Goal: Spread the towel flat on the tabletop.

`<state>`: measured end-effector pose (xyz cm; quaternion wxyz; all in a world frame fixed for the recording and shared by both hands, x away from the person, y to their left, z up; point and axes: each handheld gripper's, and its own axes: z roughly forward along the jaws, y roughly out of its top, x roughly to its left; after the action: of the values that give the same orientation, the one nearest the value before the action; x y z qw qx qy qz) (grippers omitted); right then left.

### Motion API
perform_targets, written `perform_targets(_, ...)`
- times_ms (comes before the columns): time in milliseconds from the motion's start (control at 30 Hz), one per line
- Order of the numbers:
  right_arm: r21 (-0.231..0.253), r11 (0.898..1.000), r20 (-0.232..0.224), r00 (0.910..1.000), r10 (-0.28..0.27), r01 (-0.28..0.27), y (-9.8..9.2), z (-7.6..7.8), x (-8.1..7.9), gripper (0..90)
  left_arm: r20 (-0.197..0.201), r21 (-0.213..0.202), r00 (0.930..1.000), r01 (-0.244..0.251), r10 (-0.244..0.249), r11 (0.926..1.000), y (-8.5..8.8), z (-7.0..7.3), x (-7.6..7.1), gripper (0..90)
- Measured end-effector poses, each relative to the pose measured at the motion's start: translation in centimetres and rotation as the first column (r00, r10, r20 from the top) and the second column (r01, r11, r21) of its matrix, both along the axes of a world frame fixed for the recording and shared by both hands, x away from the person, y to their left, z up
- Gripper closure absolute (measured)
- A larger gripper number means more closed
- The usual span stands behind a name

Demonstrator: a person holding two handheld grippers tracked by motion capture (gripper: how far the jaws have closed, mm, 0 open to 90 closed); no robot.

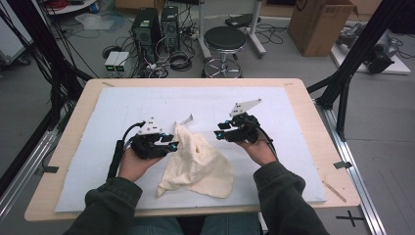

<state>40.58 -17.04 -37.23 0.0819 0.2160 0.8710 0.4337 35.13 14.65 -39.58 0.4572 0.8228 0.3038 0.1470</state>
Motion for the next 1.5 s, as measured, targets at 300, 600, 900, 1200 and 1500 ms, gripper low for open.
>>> perform_targets(300,0.000,1.000,-0.041,0.9990,-0.017,0.017,2.5,-2.7,2.8,62.0,-0.073,0.042,0.9971,0.027,-0.024,0.9988,-1.1,-2.5,2.6,69.6)
perform_targets(600,-0.054,0.999,-0.099,0.9951,-0.011,0.005,4.6,-4.9,3.8,67.2,-0.109,0.104,0.9937,0.039,-0.028,0.9939,-1.6,-3.3,2.7,70.7)
perform_targets(900,-0.116,0.993,-0.119,0.9923,-0.033,0.019,5.9,-6.3,4.3,70.9,-0.118,0.121,0.9925,0.046,-0.032,0.9916,-1.9,-3.6,2.6,70.7)
perform_targets(1200,-0.121,0.992,-0.117,0.9931,0.006,-0.021,6.4,-6.4,4.2,87.5,-0.132,0.132,0.9909,0.048,-0.030,0.9901,-2.0,-3.9,2.7,69.7)
perform_targets(1500,-0.072,0.997,-0.116,0.9932,-0.004,-0.004,5.2,-5.1,4.2,89.0,-0.139,0.138,0.9900,0.045,-0.025,0.9894,-1.9,-3.9,2.7,66.7)
